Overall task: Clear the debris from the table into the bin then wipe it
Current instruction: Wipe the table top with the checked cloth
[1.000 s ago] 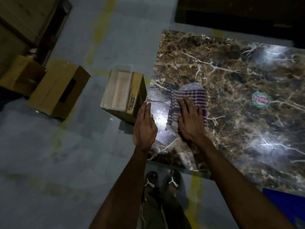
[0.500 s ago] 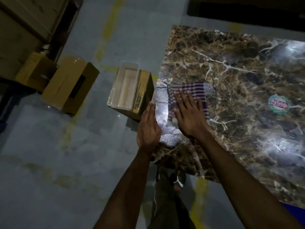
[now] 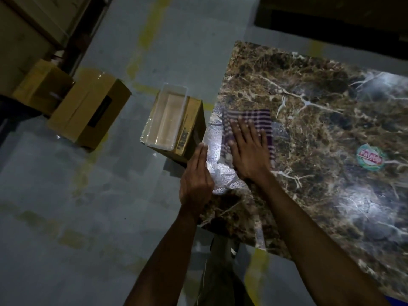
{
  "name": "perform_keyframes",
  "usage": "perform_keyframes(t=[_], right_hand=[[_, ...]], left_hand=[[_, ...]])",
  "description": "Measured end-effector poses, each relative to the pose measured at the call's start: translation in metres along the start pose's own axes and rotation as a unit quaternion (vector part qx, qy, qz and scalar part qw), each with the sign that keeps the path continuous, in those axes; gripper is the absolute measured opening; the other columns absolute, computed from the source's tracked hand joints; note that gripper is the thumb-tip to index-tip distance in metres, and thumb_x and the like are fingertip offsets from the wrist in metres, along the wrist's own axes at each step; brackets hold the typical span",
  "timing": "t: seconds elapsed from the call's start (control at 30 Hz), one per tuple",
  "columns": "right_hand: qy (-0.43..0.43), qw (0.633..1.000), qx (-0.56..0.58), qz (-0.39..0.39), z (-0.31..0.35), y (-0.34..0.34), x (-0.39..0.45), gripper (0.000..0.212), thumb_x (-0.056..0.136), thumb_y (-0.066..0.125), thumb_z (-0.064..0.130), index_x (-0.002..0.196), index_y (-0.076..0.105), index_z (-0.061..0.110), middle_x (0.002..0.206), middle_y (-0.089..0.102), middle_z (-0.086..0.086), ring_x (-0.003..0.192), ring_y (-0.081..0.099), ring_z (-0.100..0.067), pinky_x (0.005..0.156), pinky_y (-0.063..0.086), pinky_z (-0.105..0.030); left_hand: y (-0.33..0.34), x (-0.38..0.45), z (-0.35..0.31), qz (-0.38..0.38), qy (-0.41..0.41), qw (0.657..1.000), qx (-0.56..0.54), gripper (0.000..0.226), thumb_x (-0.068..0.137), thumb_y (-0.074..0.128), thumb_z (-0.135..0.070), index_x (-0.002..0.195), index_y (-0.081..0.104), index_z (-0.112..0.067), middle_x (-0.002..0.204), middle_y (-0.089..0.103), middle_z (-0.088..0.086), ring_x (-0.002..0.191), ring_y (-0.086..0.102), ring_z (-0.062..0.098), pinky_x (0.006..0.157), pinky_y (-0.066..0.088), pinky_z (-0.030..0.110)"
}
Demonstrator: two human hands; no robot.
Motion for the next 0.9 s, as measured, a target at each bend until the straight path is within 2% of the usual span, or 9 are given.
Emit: perform_keyframes(t=[0.07, 0.1, 0.2, 0.27, 0.37, 0.47, 0.57, 0.77, 0.9], right_hand=[[0.001, 1.0, 0.009, -0.004, 0.02, 0.004, 0.023, 0.057, 0.112, 0.016, 0.045, 0.166, 0.004, 0.029, 0.174, -0.001, 0.004, 0.16, -0.005, -0.019, 0.128, -0.004, -0.049], [-0.013, 1.0, 0.004, 0.005, 0.029, 0.009, 0.027, 0.058, 0.112, 0.014, 0.044, 0.166, 0.005, 0.029, 0.174, -0.001, 0.002, 0.16, -0.006, -0.02, 0.128, -0.003, -0.051], [-0.087, 0.995, -0.026, 0.031, 0.036, 0.016, 0.008, 0.058, 0.111, 0.014, 0.044, 0.166, 0.006, 0.028, 0.174, 0.0, 0.003, 0.16, -0.006, -0.019, 0.128, 0.002, -0.051], [-0.105, 0.993, -0.028, 0.051, 0.018, 0.013, -0.007, 0.058, 0.111, 0.014, 0.046, 0.166, 0.005, 0.031, 0.174, -0.001, 0.006, 0.16, -0.006, -0.016, 0.128, 0.002, -0.05], [-0.047, 0.998, -0.017, 0.038, -0.013, -0.002, -0.006, 0.058, 0.11, 0.01, 0.049, 0.166, 0.002, 0.033, 0.174, -0.003, 0.007, 0.16, -0.007, -0.016, 0.129, -0.002, -0.05], [-0.001, 1.0, 0.006, 0.005, -0.014, -0.008, 0.03, 0.057, 0.112, 0.014, 0.047, 0.166, 0.001, 0.033, 0.174, -0.004, 0.007, 0.16, -0.007, -0.017, 0.128, -0.006, -0.05], [0.0, 1.0, 0.002, -0.002, 0.01, -0.004, 0.057, 0.058, 0.112, 0.013, 0.045, 0.166, 0.002, 0.03, 0.174, -0.004, 0.004, 0.16, -0.005, -0.02, 0.128, -0.005, -0.051], [-0.138, 0.988, -0.04, 0.051, 0.007, 0.002, 0.013, 0.058, 0.111, 0.015, 0.046, 0.166, 0.007, 0.029, 0.174, 0.002, 0.005, 0.16, -0.004, -0.019, 0.128, -0.001, -0.047], [-0.085, 0.996, -0.026, 0.033, -0.017, -0.011, 0.031, 0.058, 0.111, 0.014, 0.047, 0.166, 0.008, 0.032, 0.174, 0.005, 0.005, 0.16, 0.0, -0.018, 0.128, 0.004, -0.049]], left_hand=[[-0.001, -0.001, 0.001, 0.011, -0.018, 1.0, -0.007, 0.058, 0.103, 0.045, -0.005, 0.159, 0.037, -0.015, 0.167, 0.032, -0.003, 0.123, 0.062, 0.011, 0.07, 0.056, 0.032], [0.0, -0.001, 0.001, 0.015, -0.027, 0.999, -0.017, 0.057, 0.104, 0.045, -0.006, 0.159, 0.038, -0.017, 0.168, 0.031, -0.005, 0.121, 0.063, 0.011, 0.068, 0.056, 0.033], [0.001, 0.0, 0.004, 0.021, -0.035, 0.999, -0.026, 0.053, 0.105, 0.044, -0.008, 0.158, 0.041, -0.016, 0.167, 0.033, -0.004, 0.13, 0.059, 0.015, 0.076, 0.058, 0.031], [0.0, 0.001, 0.003, 0.024, -0.038, 0.999, -0.022, 0.057, 0.103, 0.045, -0.007, 0.158, 0.04, -0.016, 0.168, 0.031, -0.004, 0.122, 0.063, 0.019, 0.072, 0.054, 0.026], [-0.004, 0.002, -0.002, 0.035, -0.038, 0.998, -0.024, 0.062, 0.099, 0.046, -0.005, 0.159, 0.038, -0.015, 0.168, 0.03, -0.004, 0.1, 0.067, 0.023, 0.066, 0.039, 0.018], [-0.007, 0.003, -0.003, 0.032, -0.04, 0.998, -0.022, 0.063, 0.097, 0.049, -0.005, 0.159, 0.038, -0.015, 0.168, 0.031, -0.004, 0.099, 0.067, 0.021, 0.069, 0.032, 0.014], [-0.007, 0.003, -0.002, 0.041, -0.045, 0.998, -0.025, 0.065, 0.097, 0.047, -0.006, 0.16, 0.036, -0.017, 0.169, 0.027, -0.006, 0.107, 0.067, 0.019, 0.065, 0.039, 0.017], [-0.007, 0.004, -0.002, 0.041, -0.059, 0.996, -0.06, 0.061, 0.1, 0.048, -0.008, 0.16, 0.038, -0.02, 0.169, 0.028, -0.008, 0.105, 0.067, 0.02, 0.067, 0.051, 0.023], [-0.008, 0.005, -0.003, 0.039, -0.065, 0.995, -0.058, 0.058, 0.103, 0.045, -0.012, 0.159, 0.038, -0.023, 0.168, 0.029, -0.011, 0.107, 0.065, 0.017, 0.07, 0.054, 0.028]])
Point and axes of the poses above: each hand's wrist, its own x-axis towards the middle knuckle, its own y-axis out of the palm, z = x × y, the point moved 3 cm from there along x, towards the middle knuckle
